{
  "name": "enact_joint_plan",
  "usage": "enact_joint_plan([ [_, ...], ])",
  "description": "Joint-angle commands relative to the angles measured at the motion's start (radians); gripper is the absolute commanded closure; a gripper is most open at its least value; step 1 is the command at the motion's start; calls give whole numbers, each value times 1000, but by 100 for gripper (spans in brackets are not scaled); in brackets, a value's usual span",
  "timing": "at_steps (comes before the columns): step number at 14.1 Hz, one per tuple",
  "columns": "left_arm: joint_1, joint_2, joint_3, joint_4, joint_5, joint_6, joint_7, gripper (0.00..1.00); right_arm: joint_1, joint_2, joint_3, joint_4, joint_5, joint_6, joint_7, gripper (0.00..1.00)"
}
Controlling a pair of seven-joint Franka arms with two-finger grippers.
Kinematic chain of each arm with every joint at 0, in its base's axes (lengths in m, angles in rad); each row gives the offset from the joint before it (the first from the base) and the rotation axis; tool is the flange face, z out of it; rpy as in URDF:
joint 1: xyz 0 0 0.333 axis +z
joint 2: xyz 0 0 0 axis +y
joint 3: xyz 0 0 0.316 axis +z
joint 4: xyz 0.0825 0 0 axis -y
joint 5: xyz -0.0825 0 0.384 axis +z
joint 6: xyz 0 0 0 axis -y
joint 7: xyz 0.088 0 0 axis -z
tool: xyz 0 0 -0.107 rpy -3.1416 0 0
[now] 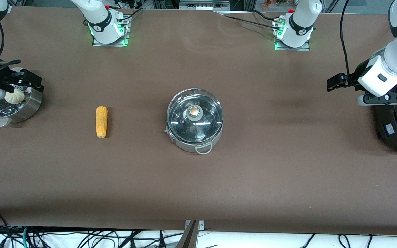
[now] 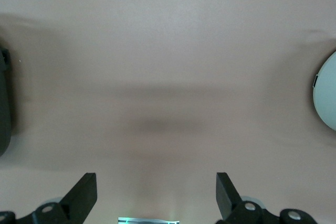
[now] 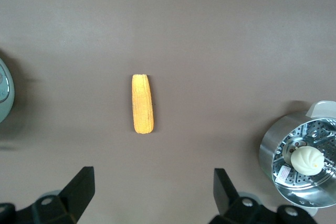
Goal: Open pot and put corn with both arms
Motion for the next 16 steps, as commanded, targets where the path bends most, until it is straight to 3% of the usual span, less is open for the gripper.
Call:
enact_joint_plan([
  [1, 8, 17, -11, 38, 16, -13, -3, 0, 7, -4, -1, 10, -13, -14, 7, 0],
  [7, 8, 26, -22, 47, 21, -13, -10, 0, 8, 13, -1, 5, -17, -20, 3, 0],
  [9, -1, 60, -52, 96, 6, -15, -88, 0, 11, 76, 1, -6, -14, -154, 12, 0],
  [10, -6, 81, -87, 115, 2, -13, -146, 0, 20, 103, 1, -10, -14, -147, 13, 0],
  [12, -45, 146, -162, 156, -46, -6, -382, 0, 22, 154, 1, -24, -8, -71, 13, 0],
  [16, -215, 332, -224, 321, -42, 45, -732, 0, 69, 201, 2, -219, -10, 280, 124, 0],
])
